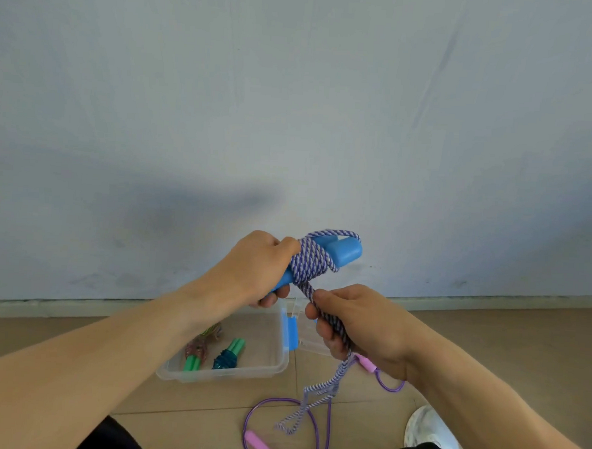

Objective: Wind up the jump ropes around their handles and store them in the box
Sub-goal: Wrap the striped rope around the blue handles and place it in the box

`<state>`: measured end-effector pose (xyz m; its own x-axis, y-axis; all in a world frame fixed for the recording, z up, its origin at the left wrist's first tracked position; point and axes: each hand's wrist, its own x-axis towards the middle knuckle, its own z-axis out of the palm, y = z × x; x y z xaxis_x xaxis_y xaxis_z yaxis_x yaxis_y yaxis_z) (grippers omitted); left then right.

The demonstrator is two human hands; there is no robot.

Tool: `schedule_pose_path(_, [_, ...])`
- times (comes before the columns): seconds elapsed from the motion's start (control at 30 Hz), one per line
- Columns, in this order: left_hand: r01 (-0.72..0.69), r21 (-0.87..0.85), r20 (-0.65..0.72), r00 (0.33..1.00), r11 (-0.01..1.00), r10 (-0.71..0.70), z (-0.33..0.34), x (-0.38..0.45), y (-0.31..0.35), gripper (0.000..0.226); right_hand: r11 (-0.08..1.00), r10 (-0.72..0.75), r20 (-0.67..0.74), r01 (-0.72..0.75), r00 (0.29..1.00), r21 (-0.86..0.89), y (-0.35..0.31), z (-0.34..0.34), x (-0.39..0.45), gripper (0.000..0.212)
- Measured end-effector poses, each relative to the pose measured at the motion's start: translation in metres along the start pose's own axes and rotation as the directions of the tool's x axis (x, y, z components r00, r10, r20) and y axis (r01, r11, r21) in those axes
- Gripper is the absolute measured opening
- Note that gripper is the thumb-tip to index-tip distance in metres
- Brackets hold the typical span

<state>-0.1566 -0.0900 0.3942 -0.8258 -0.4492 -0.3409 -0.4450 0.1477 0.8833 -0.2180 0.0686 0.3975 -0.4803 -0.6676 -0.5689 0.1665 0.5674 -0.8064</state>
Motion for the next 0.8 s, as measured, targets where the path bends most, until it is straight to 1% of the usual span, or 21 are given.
schedule_pose_path(0.13, [-0.099,0.002,-0.066,0.993,0.995,0.099,0.006,-0.001,-0.003,0.029,0.993,0.018,0.047,-0.023,0.999,0.115,0.001,0.002,-0.002,0.034])
schedule_pose_path(0.23, [-0.162,0.05,-0.093,0.982,0.985,0.167,0.011,-0.002,-0.006,0.029,0.993,0.007,0.053,-0.013,0.999,0.115,0.0,0.002,-0.004,0.032])
schedule_pose_path(0.3, [-0.137,0.03,-0.098,0.985,0.99,0.139,0.013,-0.001,-0.006,0.031,0.996,-0.013,0.041,0.009,0.999,0.085,0.001,0.001,-0.005,0.032])
schedule_pose_path(0.37, [-0.088,-0.003,-0.107,0.99,0.996,0.087,0.012,-0.001,-0.005,0.031,0.993,-0.017,0.051,0.011,0.999,0.118,0.001,0.001,-0.006,0.031])
schedule_pose_path(0.4, [-0.088,0.029,-0.12,0.989,0.996,0.09,0.012,-0.001,-0.005,0.031,0.989,-0.014,0.058,0.005,0.998,0.147,0.0,0.0,-0.007,0.03])
schedule_pose_path(0.43, [-0.105,0.109,-0.124,0.985,0.988,0.119,0.012,-0.002,-0.005,0.032,0.985,-0.012,0.068,0.0,0.998,0.171,-0.001,0.0,-0.008,0.028])
schedule_pose_path(0.47, [-0.134,0.213,-0.103,0.982,0.968,0.159,0.014,-0.003,-0.004,0.032,0.982,-0.011,0.086,-0.006,0.996,0.187,-0.002,-0.002,-0.009,0.026])
schedule_pose_path(0.5, [-0.162,0.326,-0.049,0.981,0.931,0.188,0.016,-0.005,-0.005,0.032,0.981,-0.008,0.113,-0.014,0.994,0.195,-0.004,-0.004,-0.011,0.024])
schedule_pose_path(0.53, [-0.188,0.435,0.037,0.981,0.881,0.191,0.02,-0.008,-0.005,0.031,0.979,-0.001,0.15,-0.03,0.989,0.199,-0.005,-0.007,-0.013,0.022])
schedule_pose_path(0.57, [-0.212,0.527,0.142,0.977,0.823,0.162,0.023,-0.01,-0.007,0.03,0.979,0.017,0.193,-0.056,0.981,0.198,-0.007,-0.011,-0.015,0.02])
schedule_pose_path(0.63, [-0.259,0.625,0.308,0.949,0.736,0.071,0.027,-0.014,-0.01,0.031,0.974,0.065,0.265,-0.119,0.962,0.194,-0.006,-0.02,-0.016,0.023])
schedule_pose_path(0.67, [-0.27,0.631,0.353,0.935,0.727,0.04,0.026,-0.015,-0.011,0.038,0.97,0.084,0.28,-0.143,0.956,0.198,-0.005,-0.024,-0.016,0.025])
schedule_pose_path(0.7, [-0.272,0.62,0.38,0.925,0.736,0.021,0.024,-0.015,-0.012,0.051,0.968,0.094,0.284,-0.155,0.954,0.2,-0.005,-0.028,-0.016,0.025])
schedule_pose_path(0.77, [-0.289,0.601,0.436,0.9,0.745,-0.003,0.022,-0.016,-0.011,0.087,0.972,0.091,0.268,-0.144,0.959,0.184,-0.005,-0.034,-0.018,0.025])
schedule_pose_path(0.8, [-0.303,0.595,0.472,0.881,0.744,-0.019,0.023,-0.019,-0.009,0.097,0.975,0.092,0.254,-0.139,0.963,0.173,-0.005,-0.037,-0.019,0.026])
